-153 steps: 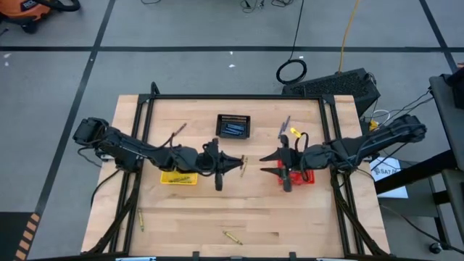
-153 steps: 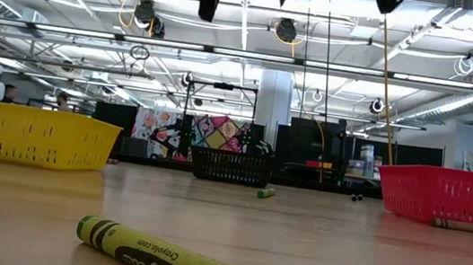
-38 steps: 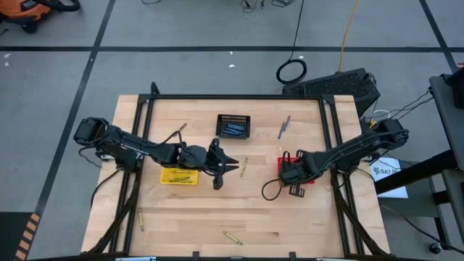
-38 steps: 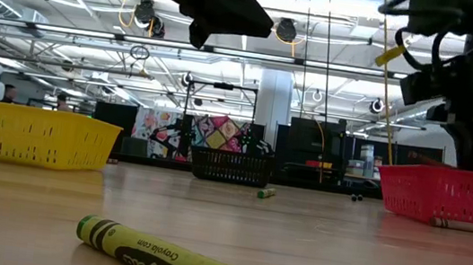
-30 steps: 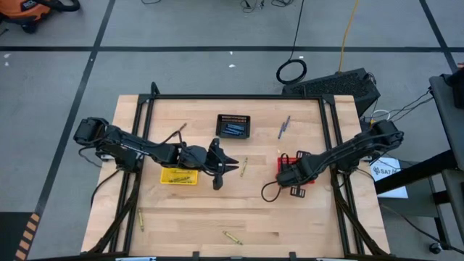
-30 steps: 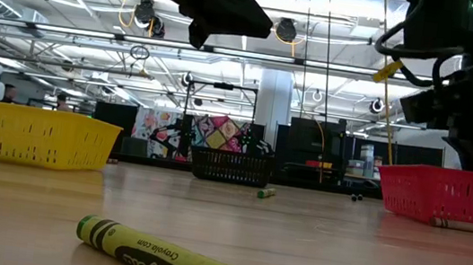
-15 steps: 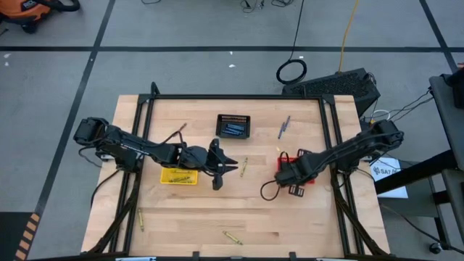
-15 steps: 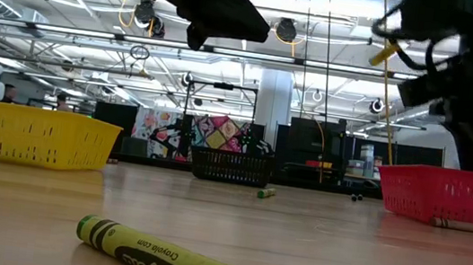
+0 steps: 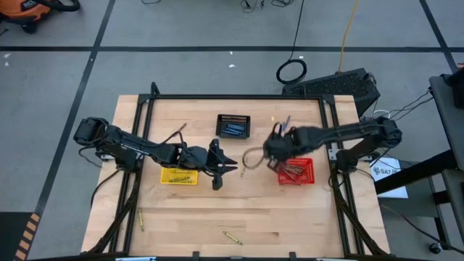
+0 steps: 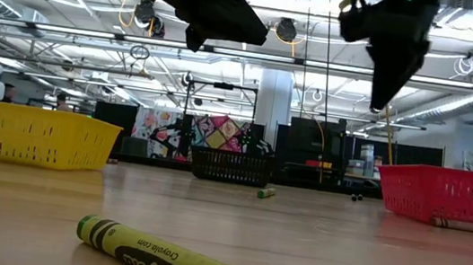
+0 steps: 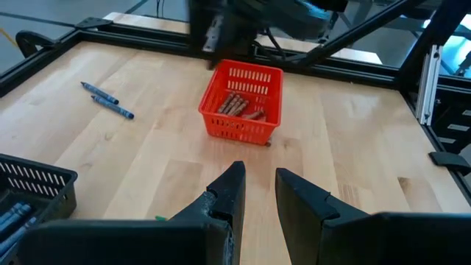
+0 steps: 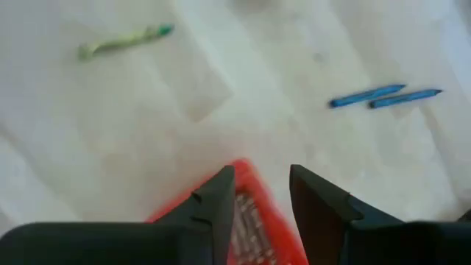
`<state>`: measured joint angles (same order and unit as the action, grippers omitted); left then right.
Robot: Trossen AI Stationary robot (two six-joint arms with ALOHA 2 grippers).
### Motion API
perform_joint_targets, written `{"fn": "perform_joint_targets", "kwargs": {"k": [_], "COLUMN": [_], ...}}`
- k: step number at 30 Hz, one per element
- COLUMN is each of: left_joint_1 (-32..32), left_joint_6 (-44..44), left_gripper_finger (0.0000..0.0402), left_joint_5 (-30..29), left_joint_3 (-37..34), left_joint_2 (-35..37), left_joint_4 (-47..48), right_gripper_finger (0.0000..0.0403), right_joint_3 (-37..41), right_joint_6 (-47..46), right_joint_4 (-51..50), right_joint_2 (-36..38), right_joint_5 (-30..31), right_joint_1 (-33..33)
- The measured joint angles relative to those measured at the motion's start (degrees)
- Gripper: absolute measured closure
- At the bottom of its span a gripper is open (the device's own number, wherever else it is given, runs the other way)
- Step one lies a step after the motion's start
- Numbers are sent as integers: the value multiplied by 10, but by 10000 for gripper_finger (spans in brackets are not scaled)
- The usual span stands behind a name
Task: Sort crayons
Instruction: Put the blue crayon into the black bin
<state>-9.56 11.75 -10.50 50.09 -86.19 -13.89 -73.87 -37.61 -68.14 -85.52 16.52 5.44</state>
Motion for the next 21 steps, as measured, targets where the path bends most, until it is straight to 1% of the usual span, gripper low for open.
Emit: {"fn": "perform_joint_targets", "kwargs": {"k": [6,12,16,21], "left_joint_1": [-4,-15,-17,-17], "left_joint_6": [0,0,-1,-1], "left_gripper_finger": [320,320,320,320], "left_joint_5": [0,0,0,0], "left_joint_3": [0,0,0,0], "left_joint_2": [0,0,0,0], "left_joint_4": [0,1,1,1], "right_gripper_finger": [284,284,285,284], "right_joint_3": [-5,-5,-5,-5], "right_joint_6": [19,-14,-8,-37], "right_joint_4": [2,20,36,67], "right_joint_2": [0,0,0,0], "right_joint_5": [-2,-2,-3,-3], "right_joint_1": [-108,-214,-274,-335]}}
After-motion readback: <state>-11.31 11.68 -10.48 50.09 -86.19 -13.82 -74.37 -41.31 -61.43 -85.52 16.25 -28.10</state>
